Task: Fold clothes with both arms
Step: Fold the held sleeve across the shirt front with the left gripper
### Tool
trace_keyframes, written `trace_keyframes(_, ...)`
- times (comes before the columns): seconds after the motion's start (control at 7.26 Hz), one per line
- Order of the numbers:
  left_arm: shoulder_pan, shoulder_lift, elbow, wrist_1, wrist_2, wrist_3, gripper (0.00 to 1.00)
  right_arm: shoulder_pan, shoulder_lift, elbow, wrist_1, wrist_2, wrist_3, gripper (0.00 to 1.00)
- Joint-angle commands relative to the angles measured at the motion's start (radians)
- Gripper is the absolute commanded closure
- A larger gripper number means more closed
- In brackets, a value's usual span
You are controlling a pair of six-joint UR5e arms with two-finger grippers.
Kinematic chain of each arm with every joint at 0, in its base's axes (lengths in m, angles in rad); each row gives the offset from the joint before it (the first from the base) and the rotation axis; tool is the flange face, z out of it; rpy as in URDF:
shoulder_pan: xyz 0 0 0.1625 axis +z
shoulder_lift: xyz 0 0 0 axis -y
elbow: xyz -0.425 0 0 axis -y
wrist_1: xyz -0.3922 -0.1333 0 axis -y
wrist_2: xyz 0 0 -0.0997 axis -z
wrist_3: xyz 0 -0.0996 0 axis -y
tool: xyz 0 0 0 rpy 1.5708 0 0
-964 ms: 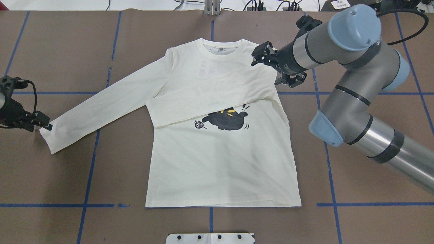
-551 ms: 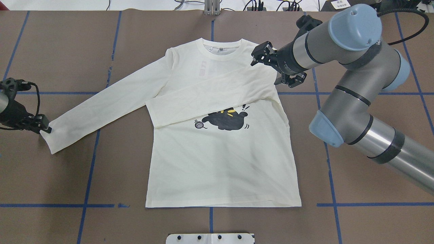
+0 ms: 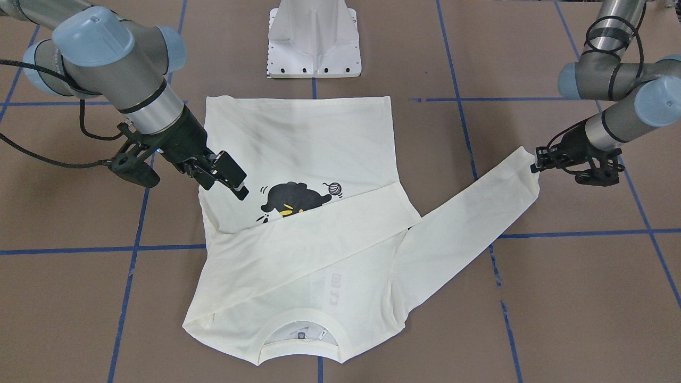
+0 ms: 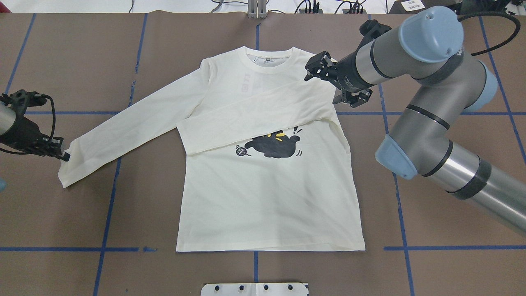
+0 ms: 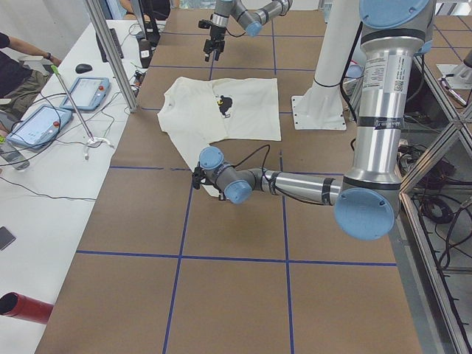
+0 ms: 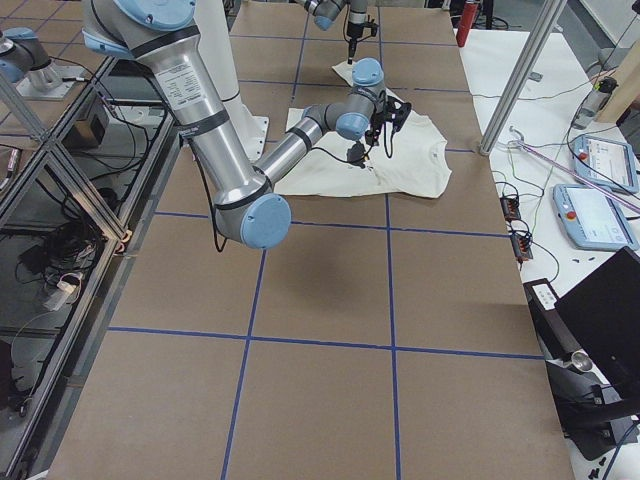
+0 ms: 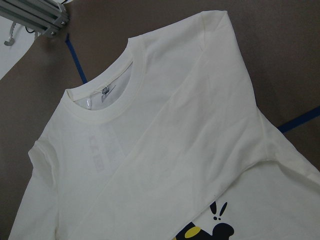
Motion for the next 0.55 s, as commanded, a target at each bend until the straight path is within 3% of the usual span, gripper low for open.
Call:
trace_keyframes(0.0, 0.001, -0.178, -0.077, 0.004, -0.13, -0.217, 1.0, 0.042, -0.061, 0.04, 0.001, 0.045, -0.039, 0.0)
trace_keyframes(0.28, 0.057, -0.439, -0.046, 0.007, -0.108, -0.518, 1.0, 0.172, -0.159, 0.04, 0.002, 0.183, -0.247, 0.0)
trace_keyframes(0.41, 0.109, -0.6, 0.017, 0.056, 0.008, -0.63, 1.0, 0.244, -0.226, 0.043, 0.004, 0.254, -0.363, 0.0)
